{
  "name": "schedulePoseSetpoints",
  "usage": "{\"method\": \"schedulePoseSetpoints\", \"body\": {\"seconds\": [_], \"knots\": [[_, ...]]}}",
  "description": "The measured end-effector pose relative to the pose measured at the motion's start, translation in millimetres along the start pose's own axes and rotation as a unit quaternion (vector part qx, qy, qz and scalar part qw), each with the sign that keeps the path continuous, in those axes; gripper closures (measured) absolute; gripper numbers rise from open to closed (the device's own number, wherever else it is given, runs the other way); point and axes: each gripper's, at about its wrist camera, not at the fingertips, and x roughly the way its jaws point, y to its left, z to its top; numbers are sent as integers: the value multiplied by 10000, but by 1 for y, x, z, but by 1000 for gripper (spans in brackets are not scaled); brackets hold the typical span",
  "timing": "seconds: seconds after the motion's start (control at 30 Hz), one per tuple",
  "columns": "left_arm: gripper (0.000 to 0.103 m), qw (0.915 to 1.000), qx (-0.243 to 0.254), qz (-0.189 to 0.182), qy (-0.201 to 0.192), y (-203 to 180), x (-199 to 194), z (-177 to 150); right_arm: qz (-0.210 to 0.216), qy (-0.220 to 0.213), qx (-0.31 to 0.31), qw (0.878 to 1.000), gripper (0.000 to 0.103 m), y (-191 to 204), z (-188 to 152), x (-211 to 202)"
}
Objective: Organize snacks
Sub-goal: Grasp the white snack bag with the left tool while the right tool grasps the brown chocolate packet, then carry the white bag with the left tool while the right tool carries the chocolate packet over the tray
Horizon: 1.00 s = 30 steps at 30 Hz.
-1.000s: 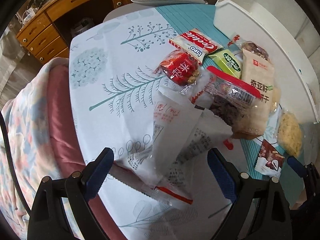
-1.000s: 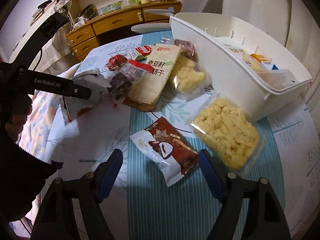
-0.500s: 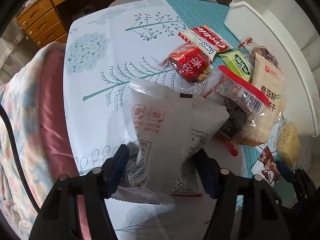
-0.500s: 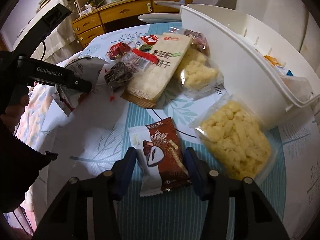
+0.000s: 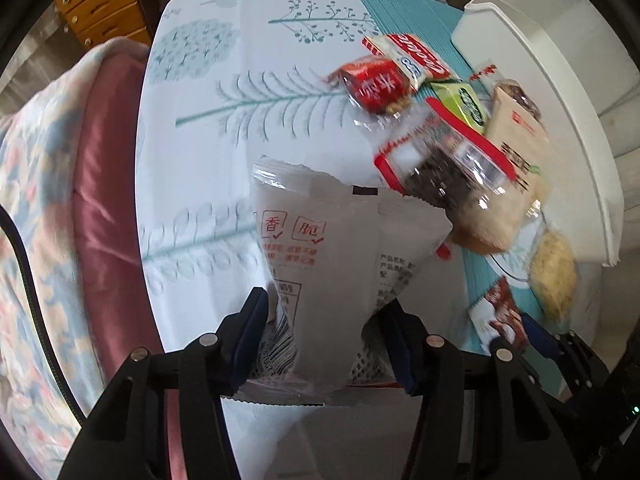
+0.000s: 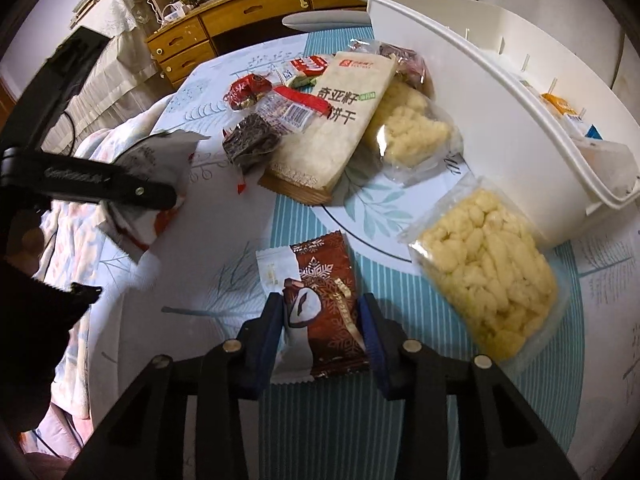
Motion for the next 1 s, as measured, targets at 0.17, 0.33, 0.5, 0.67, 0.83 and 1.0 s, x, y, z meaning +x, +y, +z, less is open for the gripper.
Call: {"method": "schedulePoseSetpoints", "body": {"seconds": [0.17,0.33,0.5,0.67,0.83,1.0], "knots": [[49,9998,-18,-201,-30,-8,-25,-25,99,33,97,9999,66,3,-5,-11],[49,9987,-90,-507,-38,-14,-50,-50,281,-125,247,9992,66,5,-9,-35],[49,9969,-83,-786,20,-28,-71,-77,165,-506,236,9983,66,3,-13,-68],[49,9955,59,-926,-179,-45,-93,-92,83,-762,330,9965,66,-8,-14,-94],[49,9918,30,-1171,-512,-57,-116,-103,147,-1001,344,9943,66,-17,-10,-119],[49,9873,-13,-1393,-767,-77,-130,-110,423,-1136,244,9923,66,-32,7,-142]]}}
